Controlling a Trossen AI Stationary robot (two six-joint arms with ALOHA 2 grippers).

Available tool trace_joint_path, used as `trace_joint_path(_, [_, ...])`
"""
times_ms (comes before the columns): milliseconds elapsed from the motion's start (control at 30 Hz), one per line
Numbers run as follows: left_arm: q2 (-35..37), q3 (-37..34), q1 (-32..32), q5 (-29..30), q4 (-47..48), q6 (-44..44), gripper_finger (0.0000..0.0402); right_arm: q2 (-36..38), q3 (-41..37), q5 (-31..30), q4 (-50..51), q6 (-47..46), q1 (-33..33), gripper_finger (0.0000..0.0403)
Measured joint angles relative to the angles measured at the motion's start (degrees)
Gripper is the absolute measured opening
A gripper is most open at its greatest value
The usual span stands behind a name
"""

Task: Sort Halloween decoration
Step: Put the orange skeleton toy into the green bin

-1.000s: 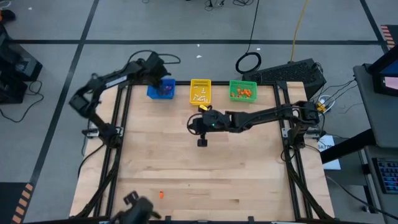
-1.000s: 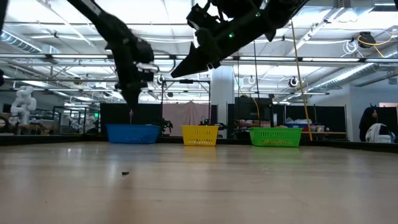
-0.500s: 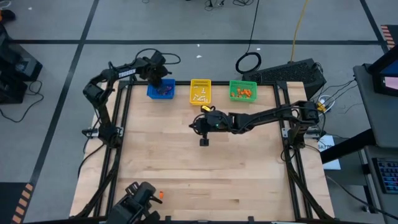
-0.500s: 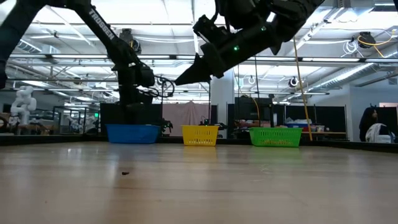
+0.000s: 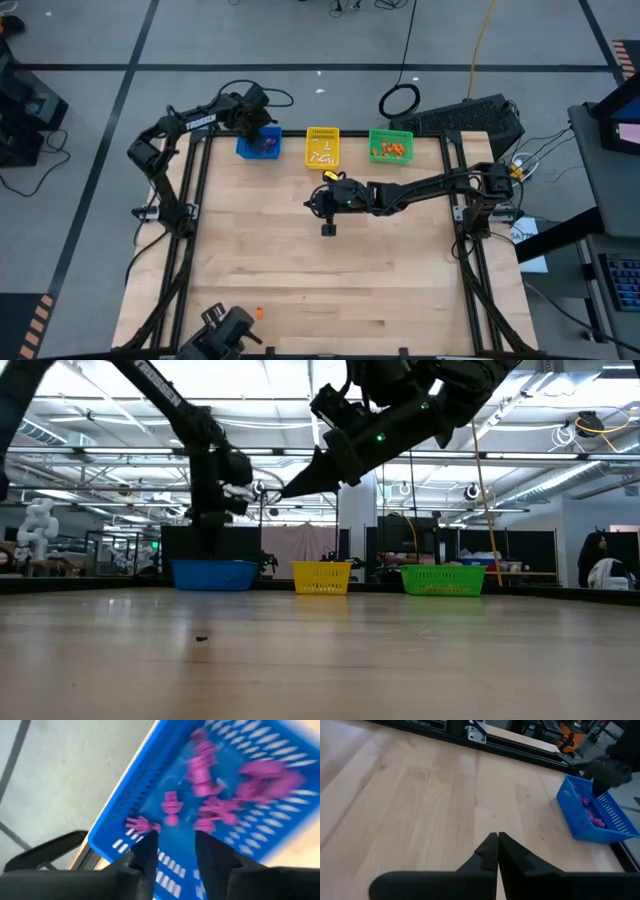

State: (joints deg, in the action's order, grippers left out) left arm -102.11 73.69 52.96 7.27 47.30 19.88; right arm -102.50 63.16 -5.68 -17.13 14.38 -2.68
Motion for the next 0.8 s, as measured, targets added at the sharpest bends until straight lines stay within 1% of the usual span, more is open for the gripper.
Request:
trace_joint_path(67, [2.8,-0.4,-1.5,-1.5,0.7,-0.5,0.0102,0.0,0.0,-0.1,0.2,0.0,0.0,0.0000])
trace_joint_path(133, [6.5,-2.2,-3.5,-3.7,0.6,-1.7,0.0072,0.0,-1.1,-0.1,-1.7,0.3,0.0,0.0000])
trace_joint_path(200, [10.7,-5.5,-6.0,-5.1,-0.3,-3.3,0.0039,0.0,-3.8,-0.1,-6.7,0.5,-0.2,0.0000])
trace_joint_path(267, [15.1,-9.5,-9.5,-5.3,-1.6,-4.6,0.0011,0.0,-7.6,0.3,-14.2,-0.9,-0.3,0.0000])
trace_joint_path(367, [21.8,-15.7,-15.4,-5.3,-3.7,-7.2,0.0007,0.0,-13.2,1.2,-24.6,-3.1,-0.4,0.0000])
trace_joint_path(467, [27.9,-20.9,-22.4,-5.3,-3.8,-10.0,0.0005,0.0,-16.7,1.3,-30.0,-5.9,-0.3,0.0000])
trace_joint_path(567, [33.4,-24.7,-30.7,-5.2,-3.7,-14.4,0.0001,0.0,-17.8,1.2,-29.8,-8.2,0.4,0.0000])
trace_joint_path(633, [36.1,-26.4,-37.1,-3.9,-3.3,-16.1,0.0001,0.0,-18.0,1.2,-28.2,-8.8,1.6,0.0000])
trace_joint_path(700, [37.9,-27.5,-44.0,-1.4,-3.0,-16.8,0.0001,0.0,-18.0,1.0,-26.5,-9.0,3.3,0.0000])
trace_joint_path(800, [38.7,-28.0,-54.0,0.1,-2.8,-19.0,0.0000,0.0,-18.0,-2.0,-24.6,-8.9,6.1,0.0000])
